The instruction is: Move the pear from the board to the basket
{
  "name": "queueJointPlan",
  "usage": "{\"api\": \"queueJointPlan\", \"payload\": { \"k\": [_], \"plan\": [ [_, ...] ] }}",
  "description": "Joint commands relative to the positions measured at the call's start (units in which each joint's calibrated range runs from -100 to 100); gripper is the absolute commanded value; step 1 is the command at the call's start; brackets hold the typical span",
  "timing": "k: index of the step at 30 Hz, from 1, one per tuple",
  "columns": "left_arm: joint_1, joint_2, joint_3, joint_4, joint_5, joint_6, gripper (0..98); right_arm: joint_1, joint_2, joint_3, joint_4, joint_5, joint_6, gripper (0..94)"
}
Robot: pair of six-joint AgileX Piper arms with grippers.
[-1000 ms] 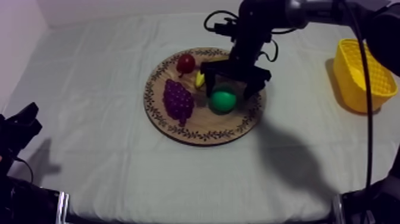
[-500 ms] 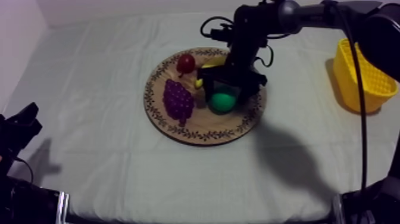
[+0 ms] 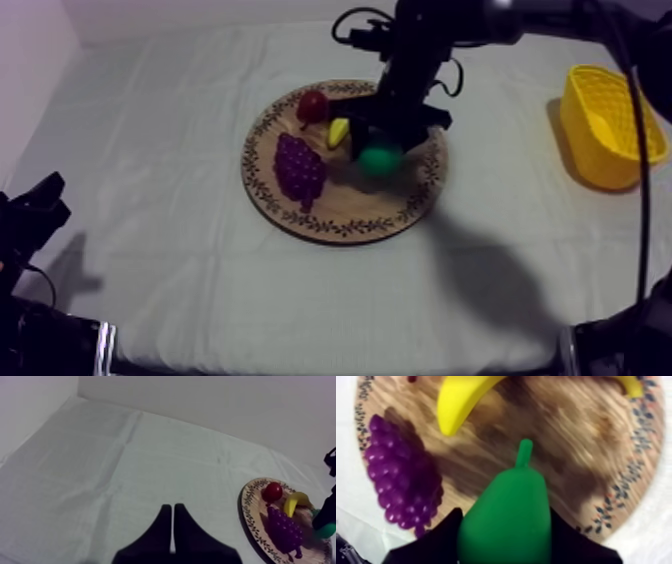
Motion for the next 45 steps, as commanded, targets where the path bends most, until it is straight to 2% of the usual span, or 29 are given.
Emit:
{"api": "queueJointPlan", "payload": {
  "k": [1,10,16,22,27,38,41,45],
  "plan": [
    [0.0,0.0,0.0,0.01,0.0,0.0,0.1,0.2,-4.9,0.9,1.1,0.1,-0.5,30.0],
    [0.0,0.0,0.0,0.01,0.0,0.0,0.1,2.9,-23.1,4.6,6.9,2.7,-2.7,32.5],
    [0.0,0.0,0.0,0.01,0.0,0.0,0.1,8.7,-32.2,6.1,8.6,5.1,-1.7,33.0],
    [0.0,0.0,0.0,0.01,0.0,0.0,0.1,18.4,-35.9,7.8,8.6,5.9,1.2,33.5],
    [0.0,0.0,0.0,0.01,0.0,0.0,0.1,25.6,-35.0,11.1,8.5,3.1,3.7,34.2],
    [0.0,0.0,0.0,0.01,0.0,0.0,0.1,33.9,-28.6,13.9,8.5,-2.4,6.6,36.9],
    [0.0,0.0,0.0,0.01,0.0,0.0,0.1,35.0,-26.4,13.9,9.2,-4.1,6.8,41.6],
    [0.0,0.0,0.0,0.01,0.0,0.0,0.1,36.2,-23.9,14.0,9.7,-6.0,7.1,56.5]
  ]
}}
